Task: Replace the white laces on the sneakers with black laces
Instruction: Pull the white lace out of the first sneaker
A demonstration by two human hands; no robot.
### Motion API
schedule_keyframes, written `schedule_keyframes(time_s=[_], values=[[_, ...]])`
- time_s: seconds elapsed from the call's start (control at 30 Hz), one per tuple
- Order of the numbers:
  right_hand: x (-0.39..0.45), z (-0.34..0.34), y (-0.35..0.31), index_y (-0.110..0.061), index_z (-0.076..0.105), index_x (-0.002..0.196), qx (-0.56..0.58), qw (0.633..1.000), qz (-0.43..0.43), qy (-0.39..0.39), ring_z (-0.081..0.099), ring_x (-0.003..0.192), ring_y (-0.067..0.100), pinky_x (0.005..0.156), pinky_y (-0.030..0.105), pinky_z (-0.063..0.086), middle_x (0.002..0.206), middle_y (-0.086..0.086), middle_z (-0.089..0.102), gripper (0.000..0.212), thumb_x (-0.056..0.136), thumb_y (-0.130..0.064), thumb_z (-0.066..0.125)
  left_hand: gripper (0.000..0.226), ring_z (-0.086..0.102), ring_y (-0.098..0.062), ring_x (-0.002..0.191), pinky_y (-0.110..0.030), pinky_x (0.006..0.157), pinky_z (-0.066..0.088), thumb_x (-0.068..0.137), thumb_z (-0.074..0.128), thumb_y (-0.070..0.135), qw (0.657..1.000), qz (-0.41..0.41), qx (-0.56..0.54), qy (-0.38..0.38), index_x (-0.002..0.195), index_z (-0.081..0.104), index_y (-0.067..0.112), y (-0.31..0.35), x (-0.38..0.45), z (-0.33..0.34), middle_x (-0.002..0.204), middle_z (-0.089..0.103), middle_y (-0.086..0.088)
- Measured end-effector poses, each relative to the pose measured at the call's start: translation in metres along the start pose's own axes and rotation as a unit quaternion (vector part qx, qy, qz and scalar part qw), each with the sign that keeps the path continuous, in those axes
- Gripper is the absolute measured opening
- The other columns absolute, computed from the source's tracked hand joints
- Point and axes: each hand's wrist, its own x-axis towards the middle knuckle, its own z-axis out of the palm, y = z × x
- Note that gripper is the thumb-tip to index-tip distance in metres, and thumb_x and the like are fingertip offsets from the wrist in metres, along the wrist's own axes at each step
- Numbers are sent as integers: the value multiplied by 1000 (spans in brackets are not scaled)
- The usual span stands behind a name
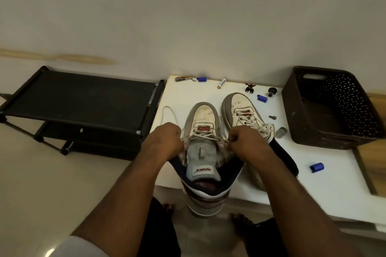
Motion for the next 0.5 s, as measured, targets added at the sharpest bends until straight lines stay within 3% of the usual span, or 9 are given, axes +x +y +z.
schedule_keyframes(time_s=[0.07, 0.17, 0.27, 0.33, 0.43, 0.5], values=[[-6, 0, 9, -22, 51, 62, 29, 999, 15, -19, 56, 75, 16, 55, 23, 36, 73, -2, 57, 29, 82, -16, 71, 38, 53, -21, 71, -27, 65, 41, 77, 79, 28, 1000, -9, -9, -27, 60, 47, 17, -3, -5, -1, 72, 56, -5], [-14, 4, 14, -21, 53, 64, 54, 998, 21, -21, 58, 75, 18, 61, 25, 42, 72, -1, 59, 25, 82, -15, 70, 33, 62, -23, 83, -31, 73, 48, 74, 80, 35, 999, -10, 26, -25, 70, 51, 19, 3, -21, 2, 85, 63, -3], [-21, 7, 10, -20, 54, 72, 57, 998, 14, -6, 59, 78, 19, 56, 23, 41, 79, 1, 60, 16, 85, -16, 63, 45, 58, -27, 105, -39, 84, 48, 78, 75, 38, 990, 39, 124, 58, 112, 50, 24, 24, -34, 8, 114, 55, -3], [-21, 6, 7, -20, 56, 83, 81, 996, 18, -10, 62, 78, 21, 56, 25, 47, 85, 2, 62, 6, 86, -18, 61, 49, 52, -29, 112, -41, 85, 44, 83, 71, 29, 981, 91, 145, 87, 126, 46, 28, 44, -33, 17, 123, 48, -5], [-18, 7, 3, -24, 58, 100, 134, 990, 27, -37, 66, 79, 22, 66, 34, 57, 95, 4, 63, 20, 84, -15, 64, 35, 49, -29, 114, -41, 87, 45, 88, 63, 26, 980, 123, 121, 97, 121, 52, 28, 63, -30, 39, 128, 45, -6], [-12, 9, 3, -27, 59, 100, 130, 990, 16, -44, 66, 80, 19, 74, 36, 58, 96, 2, 64, 23, 82, -13, 65, 28, 51, -28, 110, -40, 86, 48, 88, 62, 23, 983, 119, 88, 112, 115, 55, 26, 61, -22, 46, 126, 45, -6]])
